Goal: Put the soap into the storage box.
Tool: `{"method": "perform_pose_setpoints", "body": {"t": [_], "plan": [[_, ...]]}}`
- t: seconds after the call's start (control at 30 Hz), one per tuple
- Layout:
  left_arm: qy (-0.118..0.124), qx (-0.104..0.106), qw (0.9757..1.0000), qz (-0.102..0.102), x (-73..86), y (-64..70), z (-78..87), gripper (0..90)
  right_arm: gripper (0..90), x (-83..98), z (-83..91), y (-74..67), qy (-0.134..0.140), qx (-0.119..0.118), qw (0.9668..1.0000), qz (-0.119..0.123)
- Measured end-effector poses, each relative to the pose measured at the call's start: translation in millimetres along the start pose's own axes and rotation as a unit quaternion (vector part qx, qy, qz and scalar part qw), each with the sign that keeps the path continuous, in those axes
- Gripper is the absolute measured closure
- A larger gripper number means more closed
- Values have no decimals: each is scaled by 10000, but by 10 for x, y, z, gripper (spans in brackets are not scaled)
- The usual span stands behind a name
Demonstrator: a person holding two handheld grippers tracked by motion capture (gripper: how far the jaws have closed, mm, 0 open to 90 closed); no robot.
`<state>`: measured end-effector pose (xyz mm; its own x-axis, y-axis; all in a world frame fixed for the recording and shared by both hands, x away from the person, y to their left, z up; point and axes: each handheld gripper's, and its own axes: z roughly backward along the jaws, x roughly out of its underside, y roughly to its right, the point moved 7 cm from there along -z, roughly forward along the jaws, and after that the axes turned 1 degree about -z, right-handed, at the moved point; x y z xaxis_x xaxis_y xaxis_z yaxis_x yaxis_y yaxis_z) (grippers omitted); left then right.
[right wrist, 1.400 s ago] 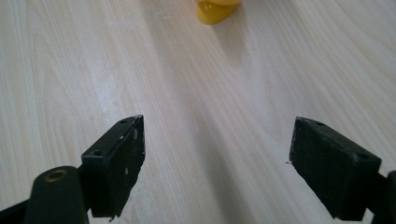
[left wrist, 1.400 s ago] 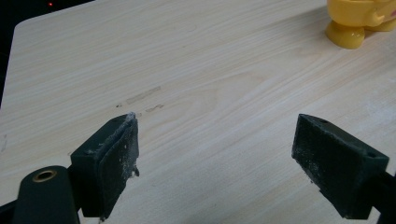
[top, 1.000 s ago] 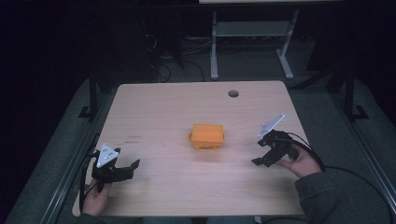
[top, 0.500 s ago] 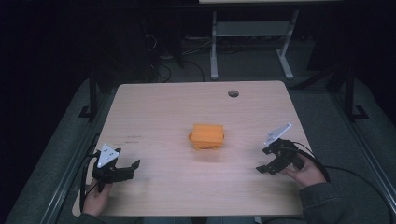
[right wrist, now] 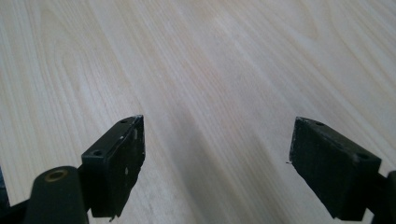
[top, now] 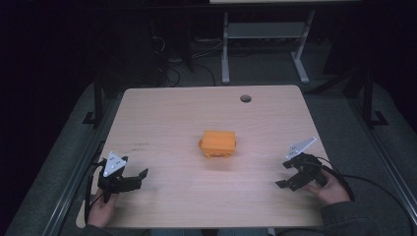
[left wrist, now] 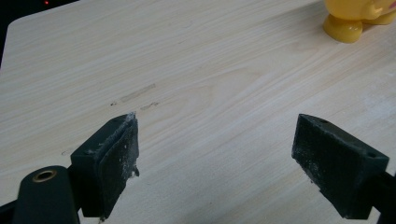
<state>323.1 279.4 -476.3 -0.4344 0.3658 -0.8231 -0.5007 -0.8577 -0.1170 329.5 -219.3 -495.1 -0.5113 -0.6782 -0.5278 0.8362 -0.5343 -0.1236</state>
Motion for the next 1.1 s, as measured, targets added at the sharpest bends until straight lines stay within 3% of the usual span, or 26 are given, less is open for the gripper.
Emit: {"method": "perform_pose_setpoints", "body": {"t": [0.63, 1.1], "plan": [[-18, 29, 10000, -15, 11, 19, -11, 142, 178, 277, 14, -105, 99, 32, 9997, -203], [-29, 51, 10000, 32, 25, 19, 0, 142, 178, 379, 75, -200, 212, 91, 9993, -290]]}}
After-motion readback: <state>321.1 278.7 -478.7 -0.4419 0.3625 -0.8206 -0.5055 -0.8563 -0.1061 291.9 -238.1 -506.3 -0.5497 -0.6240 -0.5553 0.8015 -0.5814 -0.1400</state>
